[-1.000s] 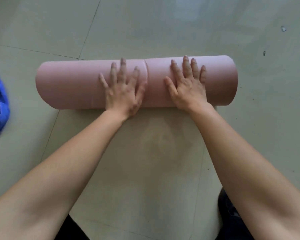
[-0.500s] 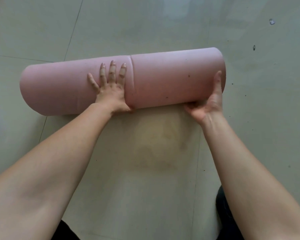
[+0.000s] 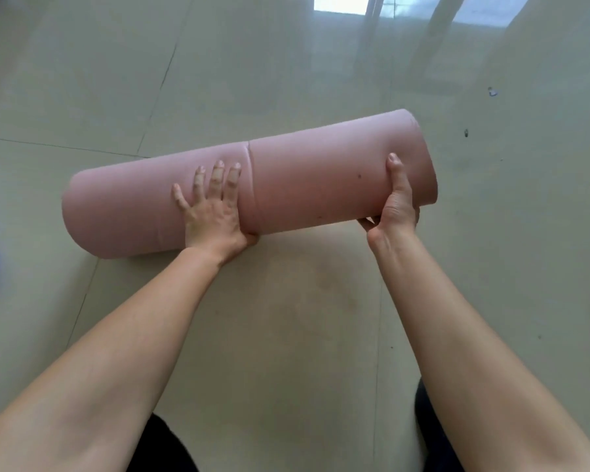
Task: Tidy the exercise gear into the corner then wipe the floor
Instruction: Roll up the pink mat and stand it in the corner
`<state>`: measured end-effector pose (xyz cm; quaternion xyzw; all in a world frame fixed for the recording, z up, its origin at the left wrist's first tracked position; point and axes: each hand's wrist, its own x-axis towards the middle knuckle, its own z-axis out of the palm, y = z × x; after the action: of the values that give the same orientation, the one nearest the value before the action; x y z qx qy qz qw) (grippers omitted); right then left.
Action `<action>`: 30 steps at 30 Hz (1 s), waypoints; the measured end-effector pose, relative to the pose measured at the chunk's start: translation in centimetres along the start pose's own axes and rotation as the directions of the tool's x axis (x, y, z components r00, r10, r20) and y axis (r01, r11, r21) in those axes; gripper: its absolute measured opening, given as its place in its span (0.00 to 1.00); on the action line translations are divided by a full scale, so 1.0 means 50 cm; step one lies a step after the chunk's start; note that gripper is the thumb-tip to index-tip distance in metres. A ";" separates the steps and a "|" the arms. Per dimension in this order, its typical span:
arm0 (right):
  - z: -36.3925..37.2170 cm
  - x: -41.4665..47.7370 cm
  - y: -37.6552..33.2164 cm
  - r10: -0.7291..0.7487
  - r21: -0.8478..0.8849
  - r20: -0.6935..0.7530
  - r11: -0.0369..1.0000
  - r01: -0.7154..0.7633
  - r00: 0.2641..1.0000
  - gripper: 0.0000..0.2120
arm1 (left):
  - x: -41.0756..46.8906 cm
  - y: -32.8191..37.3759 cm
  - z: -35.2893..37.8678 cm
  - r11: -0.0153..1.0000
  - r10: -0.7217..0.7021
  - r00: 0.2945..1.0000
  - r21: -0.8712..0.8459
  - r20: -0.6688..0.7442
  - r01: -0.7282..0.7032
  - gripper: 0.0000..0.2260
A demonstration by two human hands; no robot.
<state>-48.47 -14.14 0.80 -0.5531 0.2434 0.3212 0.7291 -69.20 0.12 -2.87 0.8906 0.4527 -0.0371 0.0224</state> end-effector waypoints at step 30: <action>0.298 -0.510 -0.346 -0.032 -0.194 0.943 0.755 0.626 0.332 0.28 | -0.027 -0.015 -0.742 -0.143 0.141 0.959 -0.964 -0.245 -0.226 0.18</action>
<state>-52.91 -8.00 34.18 -0.5060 -0.4119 0.4546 0.6064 -68.91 2.18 34.18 0.6302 0.1996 0.3407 0.6685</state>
